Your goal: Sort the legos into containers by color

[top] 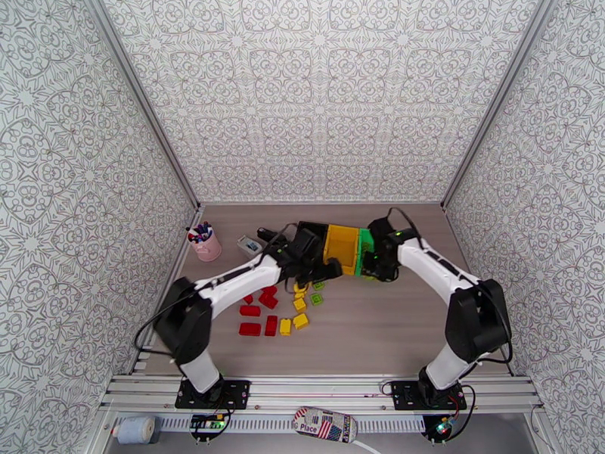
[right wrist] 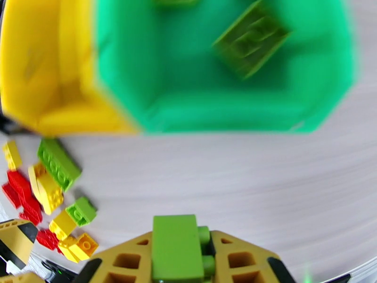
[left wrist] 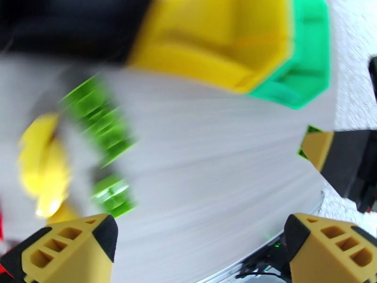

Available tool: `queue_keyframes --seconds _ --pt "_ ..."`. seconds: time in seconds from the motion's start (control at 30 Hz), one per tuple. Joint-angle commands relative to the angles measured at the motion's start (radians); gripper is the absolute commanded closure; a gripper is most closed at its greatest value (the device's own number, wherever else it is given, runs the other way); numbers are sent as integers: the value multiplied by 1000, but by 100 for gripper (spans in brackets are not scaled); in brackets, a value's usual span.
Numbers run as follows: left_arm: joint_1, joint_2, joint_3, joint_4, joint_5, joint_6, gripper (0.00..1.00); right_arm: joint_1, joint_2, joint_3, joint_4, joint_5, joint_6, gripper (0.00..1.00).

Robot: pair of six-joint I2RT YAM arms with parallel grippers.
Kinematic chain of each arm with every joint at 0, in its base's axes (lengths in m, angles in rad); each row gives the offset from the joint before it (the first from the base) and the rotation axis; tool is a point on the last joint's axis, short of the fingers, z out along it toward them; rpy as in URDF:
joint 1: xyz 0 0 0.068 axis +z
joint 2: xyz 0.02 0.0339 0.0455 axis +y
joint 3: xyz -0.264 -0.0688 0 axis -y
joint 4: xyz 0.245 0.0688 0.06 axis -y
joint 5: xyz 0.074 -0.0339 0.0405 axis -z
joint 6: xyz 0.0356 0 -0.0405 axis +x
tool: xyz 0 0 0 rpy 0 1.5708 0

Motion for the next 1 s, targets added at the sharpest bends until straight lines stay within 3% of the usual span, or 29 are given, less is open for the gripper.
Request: queue_keyframes --seconds 0.0,0.2,0.43,0.73,0.97 --pt "-11 82 186 -61 76 87 1 -43 58 136 -68 -5 -78 74" --pt "-8 225 469 -173 81 127 1 -103 205 366 -145 -2 -103 68" --pt "18 255 548 -208 57 119 1 -116 292 496 -202 8 -121 50" --pt "65 98 318 -188 -37 117 1 -91 205 398 -137 -50 -112 47" --pt "144 -120 8 -151 -153 69 1 47 155 295 -86 -50 -86 44"
